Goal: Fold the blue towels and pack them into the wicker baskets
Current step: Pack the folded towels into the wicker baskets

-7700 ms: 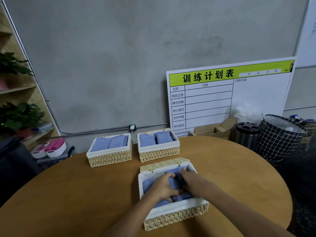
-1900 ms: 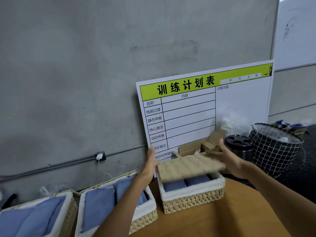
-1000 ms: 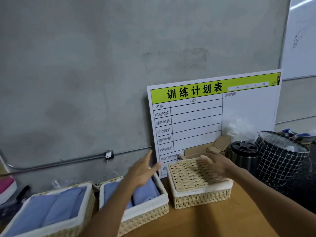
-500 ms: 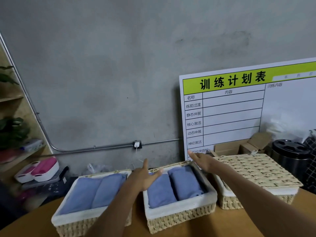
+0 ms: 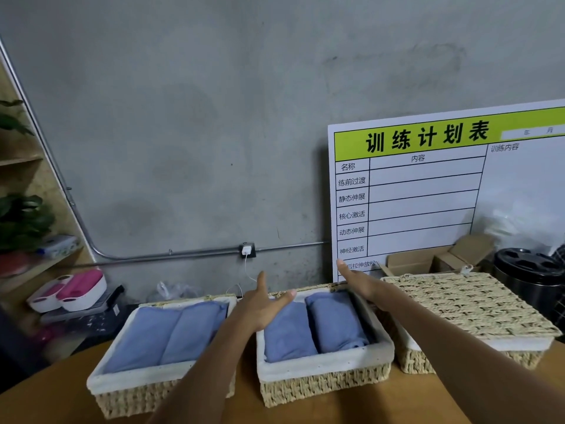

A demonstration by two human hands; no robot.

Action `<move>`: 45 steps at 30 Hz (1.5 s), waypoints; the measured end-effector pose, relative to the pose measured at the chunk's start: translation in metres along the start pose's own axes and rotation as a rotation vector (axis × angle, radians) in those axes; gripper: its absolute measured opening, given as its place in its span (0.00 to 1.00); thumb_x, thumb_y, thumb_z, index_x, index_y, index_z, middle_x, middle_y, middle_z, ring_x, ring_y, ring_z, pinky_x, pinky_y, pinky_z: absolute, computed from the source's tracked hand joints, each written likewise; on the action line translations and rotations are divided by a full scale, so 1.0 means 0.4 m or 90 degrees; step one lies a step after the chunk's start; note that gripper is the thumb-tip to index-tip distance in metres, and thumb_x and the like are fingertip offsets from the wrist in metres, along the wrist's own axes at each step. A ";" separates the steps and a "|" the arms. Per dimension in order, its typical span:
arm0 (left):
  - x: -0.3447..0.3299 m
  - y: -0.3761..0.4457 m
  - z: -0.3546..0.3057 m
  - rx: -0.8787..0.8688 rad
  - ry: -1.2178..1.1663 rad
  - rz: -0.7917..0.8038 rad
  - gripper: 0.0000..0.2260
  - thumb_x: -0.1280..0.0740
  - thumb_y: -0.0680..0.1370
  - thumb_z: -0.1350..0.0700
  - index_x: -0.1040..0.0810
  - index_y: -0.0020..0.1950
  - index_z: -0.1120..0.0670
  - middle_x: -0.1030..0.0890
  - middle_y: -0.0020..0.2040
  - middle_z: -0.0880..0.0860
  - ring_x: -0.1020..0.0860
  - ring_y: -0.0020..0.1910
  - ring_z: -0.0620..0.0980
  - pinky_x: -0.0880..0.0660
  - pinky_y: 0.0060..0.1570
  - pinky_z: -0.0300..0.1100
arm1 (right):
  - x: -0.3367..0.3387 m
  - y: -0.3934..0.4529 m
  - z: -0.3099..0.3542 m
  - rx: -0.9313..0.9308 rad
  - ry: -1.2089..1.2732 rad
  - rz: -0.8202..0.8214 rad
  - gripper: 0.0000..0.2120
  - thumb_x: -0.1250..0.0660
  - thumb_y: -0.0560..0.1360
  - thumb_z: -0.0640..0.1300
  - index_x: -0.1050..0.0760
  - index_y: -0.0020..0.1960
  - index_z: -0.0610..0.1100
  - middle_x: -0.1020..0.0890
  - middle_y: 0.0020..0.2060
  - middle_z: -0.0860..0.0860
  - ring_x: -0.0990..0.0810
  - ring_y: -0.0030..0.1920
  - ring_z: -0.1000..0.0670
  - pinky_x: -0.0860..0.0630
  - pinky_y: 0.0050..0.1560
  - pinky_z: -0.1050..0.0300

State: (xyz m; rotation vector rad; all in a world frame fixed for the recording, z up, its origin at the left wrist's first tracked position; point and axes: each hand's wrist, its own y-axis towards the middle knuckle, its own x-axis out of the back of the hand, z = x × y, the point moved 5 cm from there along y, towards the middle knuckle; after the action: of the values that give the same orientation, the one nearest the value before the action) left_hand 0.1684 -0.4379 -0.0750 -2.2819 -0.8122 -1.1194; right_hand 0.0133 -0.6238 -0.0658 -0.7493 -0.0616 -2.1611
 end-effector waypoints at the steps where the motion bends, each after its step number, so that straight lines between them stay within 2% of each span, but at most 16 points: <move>1: -0.002 0.003 0.002 -0.001 0.000 -0.001 0.45 0.41 0.75 0.27 0.60 0.82 0.46 0.37 0.79 0.57 0.34 0.75 0.59 0.34 0.69 0.49 | 0.002 -0.009 0.004 0.003 0.033 -0.006 0.34 0.58 0.83 0.61 0.38 0.77 0.38 0.31 0.74 0.44 0.37 0.76 0.46 0.46 0.75 0.54; 4: -0.005 0.008 0.003 -0.001 0.001 -0.006 0.46 0.42 0.75 0.27 0.60 0.82 0.46 0.35 0.78 0.58 0.32 0.74 0.59 0.33 0.69 0.49 | 0.009 -0.007 0.005 0.016 0.107 -0.034 0.30 0.58 0.85 0.57 0.40 0.78 0.39 0.35 0.75 0.45 0.38 0.76 0.45 0.43 0.73 0.56; 9: 0.009 0.012 -0.011 0.000 -0.050 -0.062 0.45 0.41 0.75 0.27 0.61 0.82 0.44 0.32 0.76 0.59 0.30 0.72 0.61 0.32 0.68 0.51 | 0.020 0.018 -0.006 0.021 0.203 -0.094 0.32 0.56 0.83 0.64 0.46 0.81 0.47 0.40 0.79 0.48 0.38 0.76 0.47 0.46 0.75 0.48; 12: 0.030 0.003 -0.023 -0.016 -0.086 -0.108 0.45 0.40 0.75 0.28 0.62 0.81 0.42 0.28 0.74 0.58 0.28 0.70 0.61 0.31 0.65 0.49 | 0.031 0.012 0.006 0.016 0.245 -0.103 0.32 0.57 0.82 0.66 0.46 0.80 0.51 0.36 0.76 0.47 0.29 0.65 0.47 0.38 0.68 0.46; 17: 0.067 -0.048 -0.051 -0.043 -0.116 -0.151 0.44 0.41 0.76 0.28 0.64 0.81 0.42 0.25 0.71 0.55 0.24 0.66 0.59 0.30 0.54 0.46 | 0.068 -0.010 0.025 0.038 0.316 -0.150 0.31 0.58 0.82 0.65 0.45 0.79 0.52 0.29 0.72 0.46 0.24 0.50 0.52 0.34 0.51 0.55; 21: 0.079 -0.089 -0.058 -0.061 -0.132 -0.144 0.45 0.47 0.73 0.25 0.70 0.79 0.41 0.23 0.69 0.57 0.21 0.58 0.58 0.29 0.53 0.47 | 0.088 -0.035 0.018 0.010 0.365 -0.159 0.35 0.60 0.79 0.70 0.47 0.80 0.53 0.22 0.65 0.44 0.24 0.60 0.44 0.37 0.61 0.49; 23: 0.081 -0.114 -0.053 -0.074 -0.204 -0.151 0.44 0.48 0.73 0.26 0.70 0.78 0.40 0.26 0.72 0.56 0.24 0.66 0.60 0.30 0.60 0.50 | 0.089 -0.054 -0.001 -0.017 0.378 -0.154 0.40 0.61 0.75 0.74 0.49 0.80 0.56 0.20 0.63 0.43 0.29 0.69 0.38 0.43 0.71 0.40; 25: 0.082 -0.135 -0.036 -0.087 -0.338 -0.158 0.42 0.48 0.72 0.26 0.68 0.78 0.35 0.33 0.77 0.52 0.31 0.74 0.60 0.36 0.71 0.53 | 0.087 -0.087 -0.003 -0.023 0.385 -0.136 0.47 0.60 0.67 0.78 0.50 0.80 0.56 0.20 0.64 0.44 0.32 0.72 0.37 0.47 0.73 0.36; 27: 0.078 -0.149 -0.017 -0.109 -0.475 -0.139 0.44 0.45 0.65 0.17 0.63 0.74 0.27 0.40 0.80 0.48 0.37 0.78 0.56 0.44 0.77 0.56 | 0.086 -0.112 -0.009 -0.022 0.392 -0.131 0.53 0.60 0.62 0.82 0.49 0.80 0.54 0.22 0.65 0.44 0.31 0.71 0.38 0.45 0.73 0.39; 30: 0.073 -0.157 0.009 -0.095 -0.551 -0.105 0.61 0.45 0.51 0.12 0.61 0.79 0.35 0.44 0.80 0.45 0.38 0.77 0.53 0.46 0.77 0.56 | 0.084 -0.156 -0.010 0.003 0.400 -0.123 0.52 0.59 0.67 0.82 0.48 0.81 0.51 0.24 0.68 0.42 0.30 0.71 0.41 0.41 0.70 0.47; 32: 0.067 -0.187 0.005 -0.088 -0.506 -0.082 0.62 0.46 0.53 0.12 0.62 0.80 0.38 0.48 0.80 0.42 0.42 0.78 0.49 0.47 0.76 0.56 | 0.071 -0.172 -0.025 0.008 0.363 -0.122 0.51 0.57 0.69 0.81 0.47 0.80 0.49 0.20 0.64 0.44 0.31 0.72 0.40 0.44 0.76 0.44; 34: 0.042 -0.223 -0.004 -0.103 -0.330 -0.031 0.49 0.49 0.66 0.18 0.66 0.79 0.36 0.52 0.81 0.43 0.45 0.80 0.51 0.47 0.76 0.57 | 0.037 -0.189 -0.033 0.035 0.256 -0.113 0.45 0.57 0.75 0.75 0.42 0.79 0.45 0.18 0.61 0.45 0.29 0.70 0.41 0.41 0.73 0.44; 36: 0.004 -0.235 0.004 -0.118 -0.124 0.011 0.43 0.51 0.71 0.22 0.70 0.77 0.36 0.54 0.81 0.43 0.44 0.80 0.52 0.45 0.76 0.57 | -0.010 -0.207 -0.040 0.070 0.145 -0.138 0.38 0.56 0.79 0.70 0.39 0.77 0.44 0.23 0.67 0.42 0.26 0.66 0.43 0.36 0.71 0.46; 40: -0.039 -0.223 0.014 -0.128 0.112 -0.014 0.48 0.53 0.67 0.19 0.72 0.77 0.39 0.63 0.81 0.50 0.41 0.79 0.53 0.41 0.76 0.54 | -0.061 -0.219 -0.048 0.138 -0.014 -0.148 0.33 0.49 0.80 0.64 0.50 0.81 0.55 0.29 0.73 0.48 0.30 0.72 0.44 0.37 0.72 0.49; 43: -0.043 -0.215 0.022 -0.109 0.146 -0.013 0.50 0.55 0.64 0.18 0.73 0.77 0.38 0.65 0.81 0.51 0.35 0.77 0.53 0.37 0.74 0.52 | -0.066 -0.211 -0.058 0.150 -0.082 -0.148 0.33 0.49 0.81 0.64 0.54 0.81 0.54 0.30 0.74 0.50 0.30 0.73 0.45 0.36 0.71 0.51; 45: -0.044 -0.211 0.023 -0.108 0.152 -0.001 0.50 0.55 0.63 0.17 0.73 0.76 0.37 0.65 0.81 0.52 0.38 0.78 0.54 0.38 0.75 0.53 | -0.067 -0.214 -0.056 0.155 -0.139 -0.148 0.34 0.51 0.80 0.65 0.55 0.81 0.54 0.31 0.75 0.48 0.32 0.73 0.44 0.35 0.70 0.50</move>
State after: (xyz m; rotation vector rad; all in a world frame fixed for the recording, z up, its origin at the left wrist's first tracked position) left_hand 0.1070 -0.3768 -0.0820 -2.2234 -0.6461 -1.4768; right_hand -0.0468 -0.5553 -0.0810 -0.8667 -0.5394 -2.2258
